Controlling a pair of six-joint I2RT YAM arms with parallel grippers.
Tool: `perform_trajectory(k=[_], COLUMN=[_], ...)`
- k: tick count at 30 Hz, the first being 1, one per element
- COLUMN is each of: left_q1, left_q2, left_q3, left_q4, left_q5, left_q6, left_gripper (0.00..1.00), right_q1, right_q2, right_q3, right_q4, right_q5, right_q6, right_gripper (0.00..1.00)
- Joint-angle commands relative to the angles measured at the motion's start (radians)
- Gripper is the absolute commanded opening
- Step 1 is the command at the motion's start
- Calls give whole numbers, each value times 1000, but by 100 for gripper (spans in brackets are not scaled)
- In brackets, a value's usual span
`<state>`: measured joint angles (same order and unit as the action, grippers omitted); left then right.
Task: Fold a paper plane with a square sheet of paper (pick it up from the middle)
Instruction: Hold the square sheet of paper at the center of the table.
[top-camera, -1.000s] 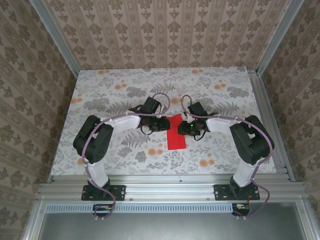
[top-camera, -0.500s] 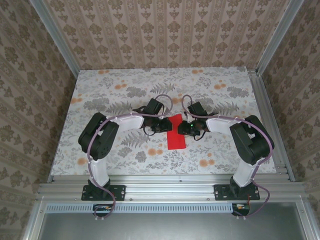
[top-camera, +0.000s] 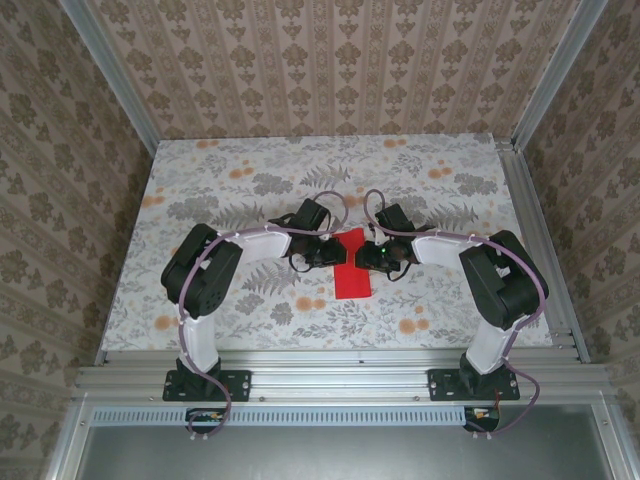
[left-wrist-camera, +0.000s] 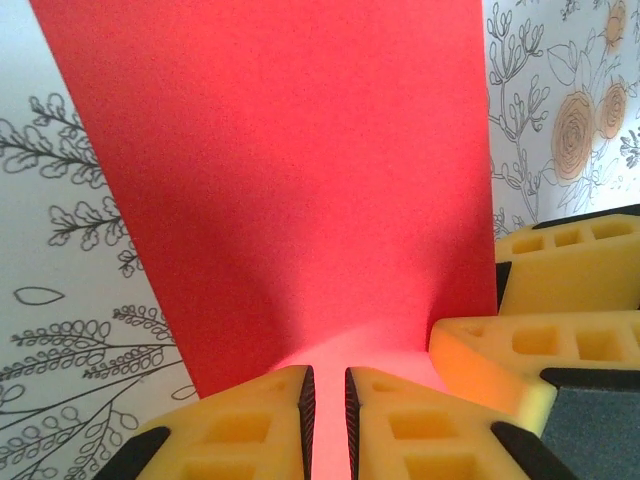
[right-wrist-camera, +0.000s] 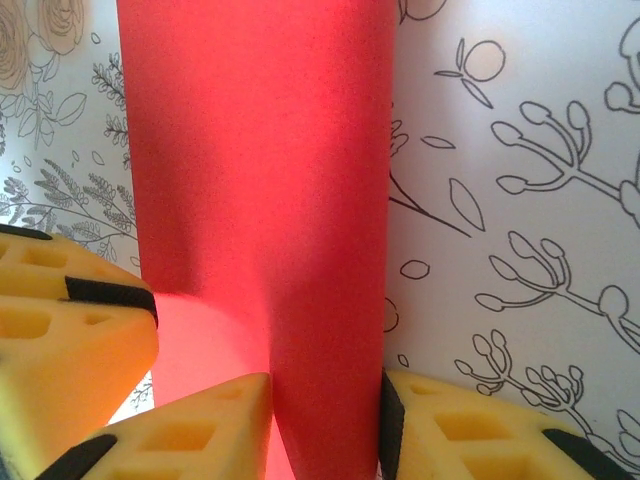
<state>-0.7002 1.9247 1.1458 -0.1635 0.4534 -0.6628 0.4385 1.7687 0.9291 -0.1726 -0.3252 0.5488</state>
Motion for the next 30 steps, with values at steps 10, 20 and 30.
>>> perform_trajectory(k=[10,20,30], left_q1=[-13,-19,-22], left_q2=[26,49,79], left_q3=[21,-2,-22], left_q4=[3,-19,-67], left_q5=[21,-6,-62], left_q6=[-15,7,43], left_gripper=[19,19,19], right_q1=[13,14,14], right_q2=[45,39,16], right_q3=[-9,-10,-17], right_q4=[-63,-69,-72], right_q5=[58,62,61], right_q6=[12,8,12], right_gripper=[38,39,41])
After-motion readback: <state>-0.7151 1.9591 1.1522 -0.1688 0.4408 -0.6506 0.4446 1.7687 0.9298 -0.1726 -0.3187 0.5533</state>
